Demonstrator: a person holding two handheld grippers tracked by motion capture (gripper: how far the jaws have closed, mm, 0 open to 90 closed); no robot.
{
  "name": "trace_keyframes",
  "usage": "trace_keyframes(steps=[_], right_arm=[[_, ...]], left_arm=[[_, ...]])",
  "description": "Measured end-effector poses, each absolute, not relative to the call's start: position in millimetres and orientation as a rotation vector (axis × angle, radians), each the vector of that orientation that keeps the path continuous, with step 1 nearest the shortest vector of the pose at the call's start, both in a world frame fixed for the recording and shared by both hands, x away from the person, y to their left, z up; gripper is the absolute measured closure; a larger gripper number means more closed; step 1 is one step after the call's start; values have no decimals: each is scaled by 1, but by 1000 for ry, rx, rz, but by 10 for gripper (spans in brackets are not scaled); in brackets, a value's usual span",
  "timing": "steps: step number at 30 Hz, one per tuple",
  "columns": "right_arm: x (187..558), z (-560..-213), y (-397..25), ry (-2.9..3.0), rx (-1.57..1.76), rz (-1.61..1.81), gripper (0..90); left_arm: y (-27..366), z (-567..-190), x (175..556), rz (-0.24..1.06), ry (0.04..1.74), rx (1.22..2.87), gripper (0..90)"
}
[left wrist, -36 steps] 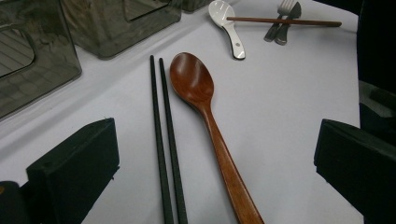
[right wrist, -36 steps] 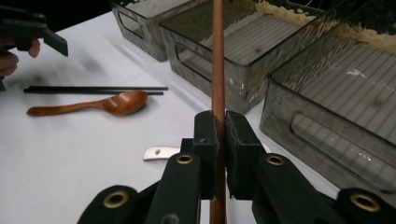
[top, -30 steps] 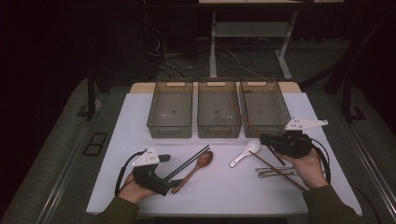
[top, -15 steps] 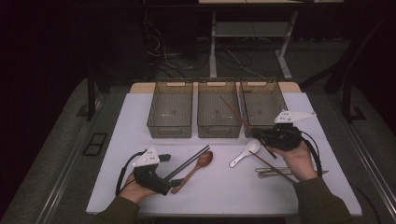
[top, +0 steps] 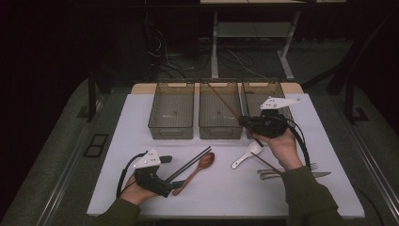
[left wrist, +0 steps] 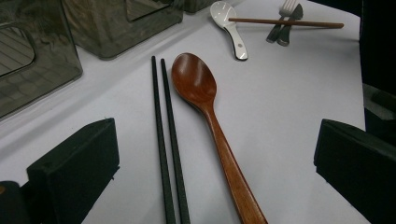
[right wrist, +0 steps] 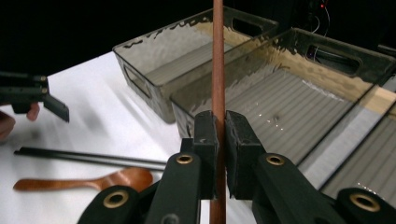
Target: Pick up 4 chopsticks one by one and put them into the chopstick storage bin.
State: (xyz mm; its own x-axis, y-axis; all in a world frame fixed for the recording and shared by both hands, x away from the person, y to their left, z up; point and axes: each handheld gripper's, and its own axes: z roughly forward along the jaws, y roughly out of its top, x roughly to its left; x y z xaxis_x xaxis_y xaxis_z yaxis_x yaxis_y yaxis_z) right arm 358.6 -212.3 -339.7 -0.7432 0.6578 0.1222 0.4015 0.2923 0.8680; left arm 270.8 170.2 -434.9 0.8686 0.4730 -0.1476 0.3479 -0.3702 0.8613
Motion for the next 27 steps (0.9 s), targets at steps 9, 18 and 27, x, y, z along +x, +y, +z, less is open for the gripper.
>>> trace_keyframes(steps=[9, 18, 27], right_arm=[[376, -330, -193, 2282, 989, 1450, 833], [391, -323, -173, 2261, 1000, 1473, 833], [406, -319, -150, 2269, 986, 1449, 833]], left_arm=[[170, -434, 270, 147, 600, 1989, 0], [170, -434, 270, 146, 595, 1989, 0], [171, -433, 269, 144, 590, 1990, 0]])
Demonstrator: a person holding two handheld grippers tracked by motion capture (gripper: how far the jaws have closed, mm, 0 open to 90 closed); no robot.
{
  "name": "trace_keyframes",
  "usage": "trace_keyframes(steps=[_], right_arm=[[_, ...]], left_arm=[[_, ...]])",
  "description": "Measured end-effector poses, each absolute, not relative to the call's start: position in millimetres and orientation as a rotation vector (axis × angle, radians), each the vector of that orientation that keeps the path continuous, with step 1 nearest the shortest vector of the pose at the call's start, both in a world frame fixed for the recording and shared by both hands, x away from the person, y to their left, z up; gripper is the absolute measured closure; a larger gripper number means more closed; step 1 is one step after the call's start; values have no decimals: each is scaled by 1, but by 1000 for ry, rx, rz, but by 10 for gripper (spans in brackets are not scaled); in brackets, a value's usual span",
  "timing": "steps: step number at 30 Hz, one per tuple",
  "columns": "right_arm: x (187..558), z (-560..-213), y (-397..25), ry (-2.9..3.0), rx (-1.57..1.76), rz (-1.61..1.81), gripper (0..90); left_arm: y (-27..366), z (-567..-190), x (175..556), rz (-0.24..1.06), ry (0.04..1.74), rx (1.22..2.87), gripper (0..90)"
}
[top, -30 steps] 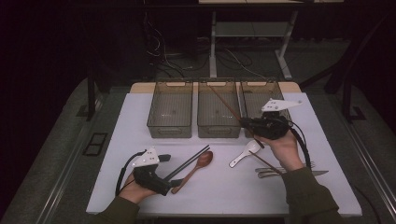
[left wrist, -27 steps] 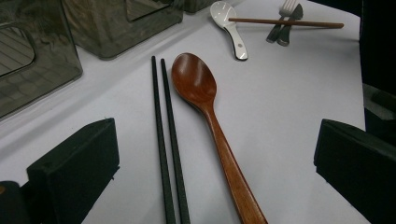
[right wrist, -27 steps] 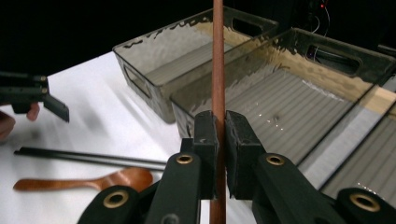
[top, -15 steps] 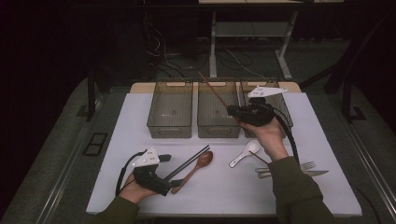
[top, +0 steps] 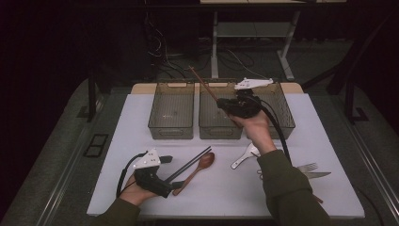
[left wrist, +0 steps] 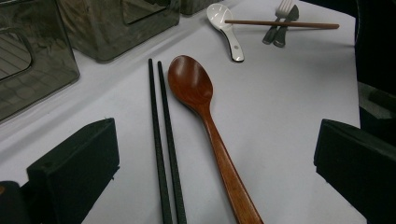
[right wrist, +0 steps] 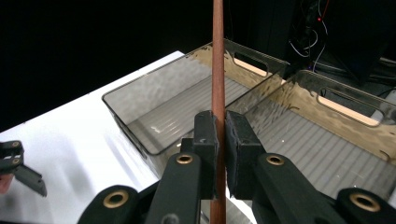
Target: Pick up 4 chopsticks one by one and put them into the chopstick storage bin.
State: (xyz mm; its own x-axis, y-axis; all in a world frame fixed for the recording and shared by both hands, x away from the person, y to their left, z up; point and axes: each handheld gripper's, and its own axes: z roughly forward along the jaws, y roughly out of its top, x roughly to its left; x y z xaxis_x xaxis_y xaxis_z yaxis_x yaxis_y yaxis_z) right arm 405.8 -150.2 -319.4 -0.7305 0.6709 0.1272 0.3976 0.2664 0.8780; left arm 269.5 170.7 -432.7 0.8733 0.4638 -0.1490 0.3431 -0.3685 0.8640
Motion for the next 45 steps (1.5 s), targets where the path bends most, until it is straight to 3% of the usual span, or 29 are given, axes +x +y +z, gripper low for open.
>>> trace_keyframes(steps=[16, 45], right_arm=[[434, -316, -96, 2274, 960, 1435, 833], [469, -352, -16, 2326, 1006, 1415, 833]], left_arm=[[173, -432, 269, 150, 584, 1993, 0], [173, -432, 267, 145, 585, 1985, 0]])
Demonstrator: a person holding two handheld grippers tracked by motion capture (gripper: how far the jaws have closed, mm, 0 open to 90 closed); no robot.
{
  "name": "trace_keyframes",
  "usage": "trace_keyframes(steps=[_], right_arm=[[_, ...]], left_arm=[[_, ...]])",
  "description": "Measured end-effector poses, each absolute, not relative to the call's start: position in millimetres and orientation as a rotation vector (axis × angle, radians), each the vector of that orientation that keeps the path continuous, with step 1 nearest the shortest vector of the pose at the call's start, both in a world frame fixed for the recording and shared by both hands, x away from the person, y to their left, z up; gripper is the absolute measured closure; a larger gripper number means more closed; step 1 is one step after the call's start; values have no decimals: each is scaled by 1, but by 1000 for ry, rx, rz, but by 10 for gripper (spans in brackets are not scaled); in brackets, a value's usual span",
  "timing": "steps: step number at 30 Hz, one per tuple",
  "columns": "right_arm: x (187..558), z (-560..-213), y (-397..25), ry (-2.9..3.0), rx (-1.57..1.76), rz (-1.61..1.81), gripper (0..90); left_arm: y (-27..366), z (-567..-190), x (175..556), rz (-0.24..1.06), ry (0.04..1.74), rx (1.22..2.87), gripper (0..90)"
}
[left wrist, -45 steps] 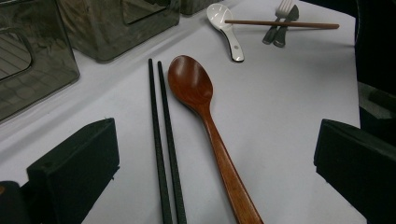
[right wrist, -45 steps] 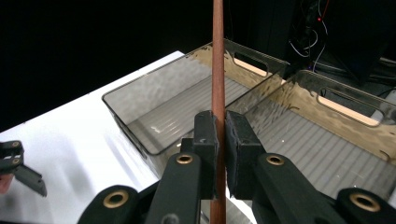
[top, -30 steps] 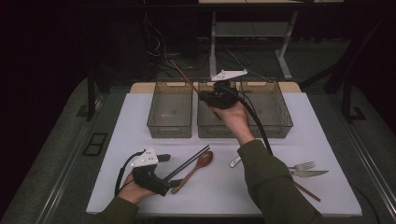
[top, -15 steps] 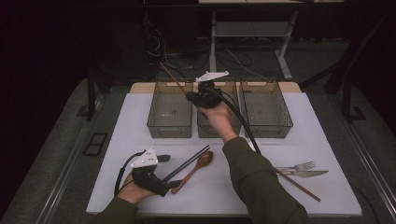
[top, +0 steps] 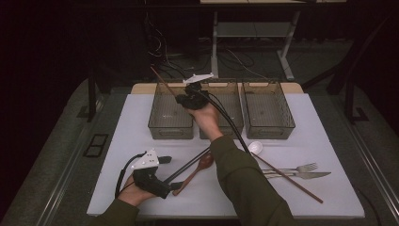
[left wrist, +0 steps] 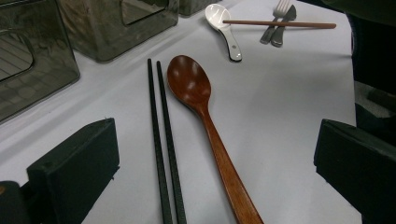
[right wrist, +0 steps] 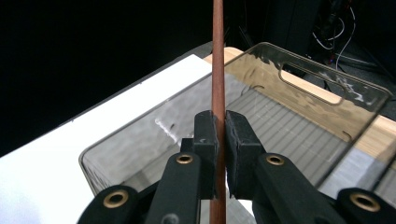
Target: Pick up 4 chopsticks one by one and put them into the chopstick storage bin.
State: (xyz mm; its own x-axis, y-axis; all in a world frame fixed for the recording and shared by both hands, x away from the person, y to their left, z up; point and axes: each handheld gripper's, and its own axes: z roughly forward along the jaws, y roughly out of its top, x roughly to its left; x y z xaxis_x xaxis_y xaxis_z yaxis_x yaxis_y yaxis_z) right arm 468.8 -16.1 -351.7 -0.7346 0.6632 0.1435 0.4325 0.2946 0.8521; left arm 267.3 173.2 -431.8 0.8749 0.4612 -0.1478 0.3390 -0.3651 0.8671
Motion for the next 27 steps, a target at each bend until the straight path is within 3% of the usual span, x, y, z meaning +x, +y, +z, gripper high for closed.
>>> trace_keyframes(steps=[24, 26, 27], right_arm=[[475, -377, 12, 2429, 1042, 1317, 831], [476, -379, 12, 2453, 1042, 1299, 808], [477, -380, 11, 2465, 1047, 1292, 733]], left_arm=[[171, -431, 267, 138, 570, 1992, 0], [171, -431, 267, 139, 570, 1990, 0], [171, -431, 267, 138, 570, 1990, 0]])
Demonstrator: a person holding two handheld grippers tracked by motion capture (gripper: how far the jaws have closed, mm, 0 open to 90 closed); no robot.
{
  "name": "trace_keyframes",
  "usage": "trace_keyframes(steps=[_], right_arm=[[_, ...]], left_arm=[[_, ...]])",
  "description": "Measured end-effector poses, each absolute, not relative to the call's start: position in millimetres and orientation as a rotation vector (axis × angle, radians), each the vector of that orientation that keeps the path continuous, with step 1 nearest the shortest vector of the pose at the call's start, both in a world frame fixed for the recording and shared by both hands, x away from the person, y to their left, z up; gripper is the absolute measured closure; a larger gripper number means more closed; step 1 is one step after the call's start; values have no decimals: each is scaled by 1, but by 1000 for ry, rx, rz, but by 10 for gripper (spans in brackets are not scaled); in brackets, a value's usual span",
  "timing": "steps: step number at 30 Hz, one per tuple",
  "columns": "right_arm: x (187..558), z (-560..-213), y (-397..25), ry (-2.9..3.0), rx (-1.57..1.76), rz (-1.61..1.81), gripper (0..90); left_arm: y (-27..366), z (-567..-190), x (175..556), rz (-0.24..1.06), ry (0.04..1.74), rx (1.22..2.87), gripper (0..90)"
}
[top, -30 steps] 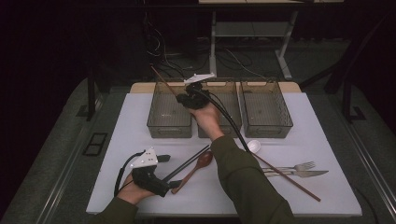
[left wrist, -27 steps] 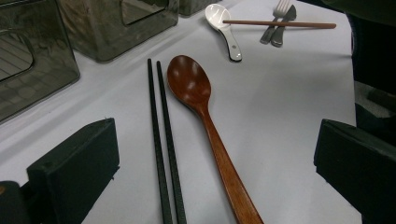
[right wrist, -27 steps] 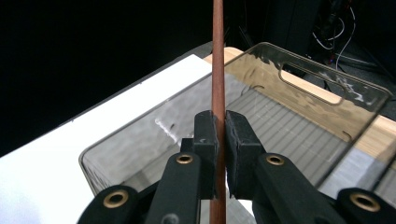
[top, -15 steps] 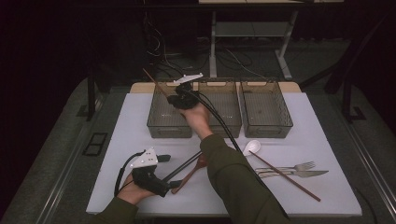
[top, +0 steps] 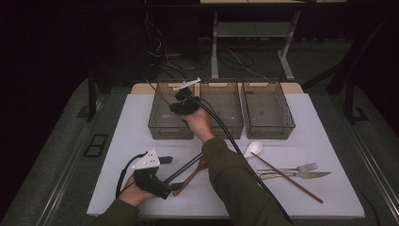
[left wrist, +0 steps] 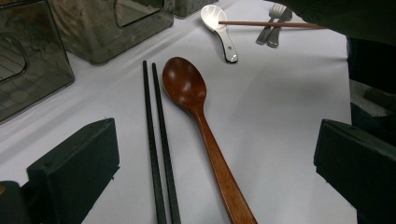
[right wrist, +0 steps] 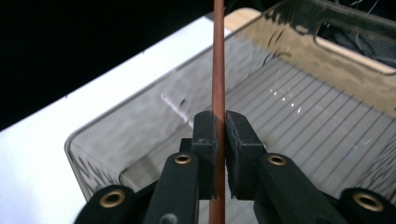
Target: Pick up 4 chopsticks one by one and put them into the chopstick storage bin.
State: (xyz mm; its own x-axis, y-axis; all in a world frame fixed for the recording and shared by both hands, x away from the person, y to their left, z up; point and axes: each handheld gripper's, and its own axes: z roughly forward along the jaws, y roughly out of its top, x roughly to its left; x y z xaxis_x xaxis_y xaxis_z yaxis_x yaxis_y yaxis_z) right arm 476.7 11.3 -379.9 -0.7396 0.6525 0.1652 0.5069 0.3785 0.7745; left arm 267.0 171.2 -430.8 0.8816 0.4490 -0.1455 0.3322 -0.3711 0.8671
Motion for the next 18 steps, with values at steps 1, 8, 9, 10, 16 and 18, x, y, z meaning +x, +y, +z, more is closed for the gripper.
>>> trace_keyframes(steps=[1, 8, 9, 10, 16, 18], right_arm=[[477, -380, 10, 2471, 1058, 1290, 683], [478, -374, 5, 2467, 1048, 1296, 474], [477, -372, 4, 2467, 1046, 1294, 458], [476, -370, 3, 2468, 1046, 1294, 450], [472, -359, -6, 2467, 1039, 1324, 414], [470, -355, -9, 2468, 1027, 1324, 403]], left_arm=[[171, -431, 267, 139, 570, 1990, 0], [171, -431, 267, 138, 569, 1991, 0], [171, -431, 267, 138, 569, 1992, 0], [171, -431, 267, 139, 568, 1993, 0], [171, -431, 267, 142, 571, 1991, 0], [171, -430, 267, 147, 571, 1989, 0]])
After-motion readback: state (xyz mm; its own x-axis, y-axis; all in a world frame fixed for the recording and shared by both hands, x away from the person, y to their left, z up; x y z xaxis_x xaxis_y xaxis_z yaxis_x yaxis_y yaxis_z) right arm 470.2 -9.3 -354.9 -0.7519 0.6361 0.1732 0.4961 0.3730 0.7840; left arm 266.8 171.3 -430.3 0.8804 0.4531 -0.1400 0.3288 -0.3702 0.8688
